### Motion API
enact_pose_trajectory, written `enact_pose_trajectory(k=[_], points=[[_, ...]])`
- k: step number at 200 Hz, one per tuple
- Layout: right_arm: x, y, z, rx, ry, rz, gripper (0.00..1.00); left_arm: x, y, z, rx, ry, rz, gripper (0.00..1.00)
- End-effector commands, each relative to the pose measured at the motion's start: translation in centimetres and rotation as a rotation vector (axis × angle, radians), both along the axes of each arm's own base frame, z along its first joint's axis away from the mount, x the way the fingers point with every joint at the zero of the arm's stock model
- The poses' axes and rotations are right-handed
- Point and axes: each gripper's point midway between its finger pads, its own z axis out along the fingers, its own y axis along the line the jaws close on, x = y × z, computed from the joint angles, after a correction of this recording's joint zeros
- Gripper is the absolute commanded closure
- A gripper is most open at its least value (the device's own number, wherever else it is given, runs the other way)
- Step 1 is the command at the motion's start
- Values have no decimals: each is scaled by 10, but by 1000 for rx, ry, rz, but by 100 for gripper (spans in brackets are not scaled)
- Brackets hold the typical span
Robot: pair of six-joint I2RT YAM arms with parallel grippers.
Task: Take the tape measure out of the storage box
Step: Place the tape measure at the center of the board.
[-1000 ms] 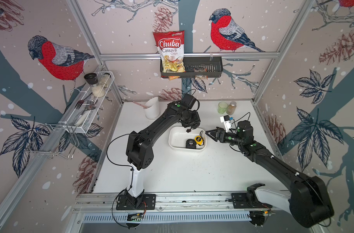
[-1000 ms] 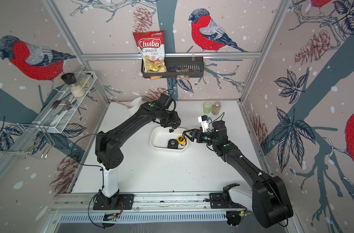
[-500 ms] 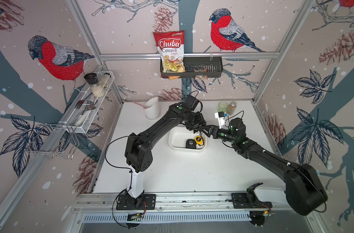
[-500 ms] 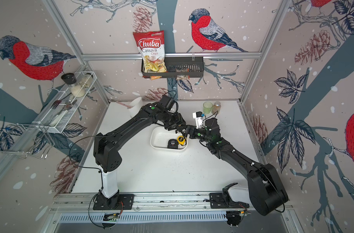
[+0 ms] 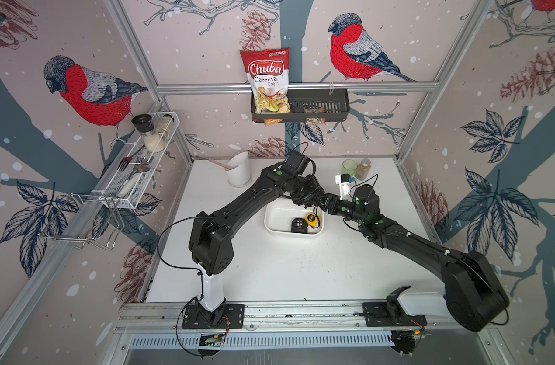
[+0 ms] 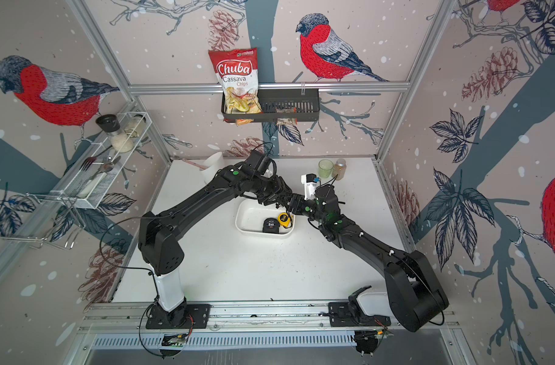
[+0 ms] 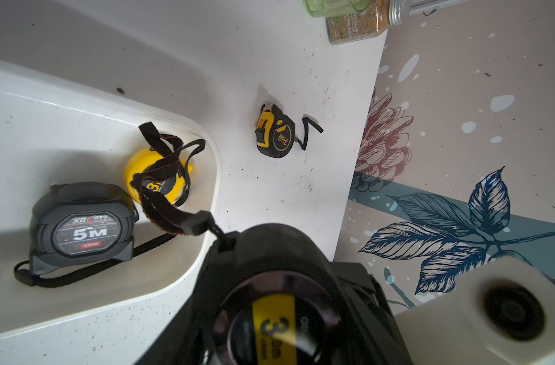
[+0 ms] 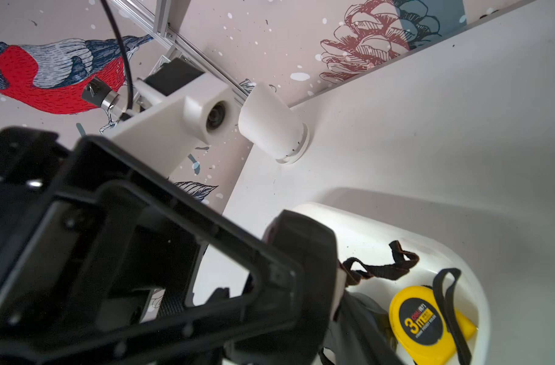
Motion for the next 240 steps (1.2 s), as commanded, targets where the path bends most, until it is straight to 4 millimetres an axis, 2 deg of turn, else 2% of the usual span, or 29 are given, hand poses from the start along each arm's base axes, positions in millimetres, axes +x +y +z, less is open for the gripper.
enact_pose_trajectory(k=[1, 29, 39, 65, 92, 103, 106, 130, 163, 183, 196, 212, 240], points=[[5, 2, 13, 6, -58, -9, 71, -1, -7, 6, -41, -8, -12, 100], [7, 0, 12, -6, -54, -16, 99, -1, -7, 10, -51, -21, -12, 100], [8, 0, 12, -8, -56, -18, 100, -1, -7, 12, -55, -26, -16, 100], [9, -5, 15, -7, -63, -35, 100, 2, -7, 18, -62, -60, -14, 67], [10, -19, 20, -7, -70, -71, 100, 7, -5, 25, -67, -97, -11, 36], [11, -28, 17, -13, -58, -96, 100, 9, -3, 25, -65, -105, -8, 25], [8, -31, 25, -3, -78, -101, 100, 10, -1, 25, -62, -107, -5, 24], [7, -56, 26, -8, -68, -157, 100, 18, 8, 26, -60, -131, 24, 4], [2, -92, 20, -46, -36, -219, 100, 28, 30, 28, -45, -152, 69, 3], [-2, -119, 13, -20, 15, -265, 100, 28, 43, 23, 32, -165, 69, 3], [-5, -135, -1, -4, 75, -304, 100, 26, 51, 15, 96, -159, 59, 3], [-10, -154, -27, 4, 184, -353, 100, 26, 61, 7, 170, -157, 53, 3], [-20, -167, -65, -6, 361, -359, 100, 29, 81, 1, 304, -176, 69, 3]])
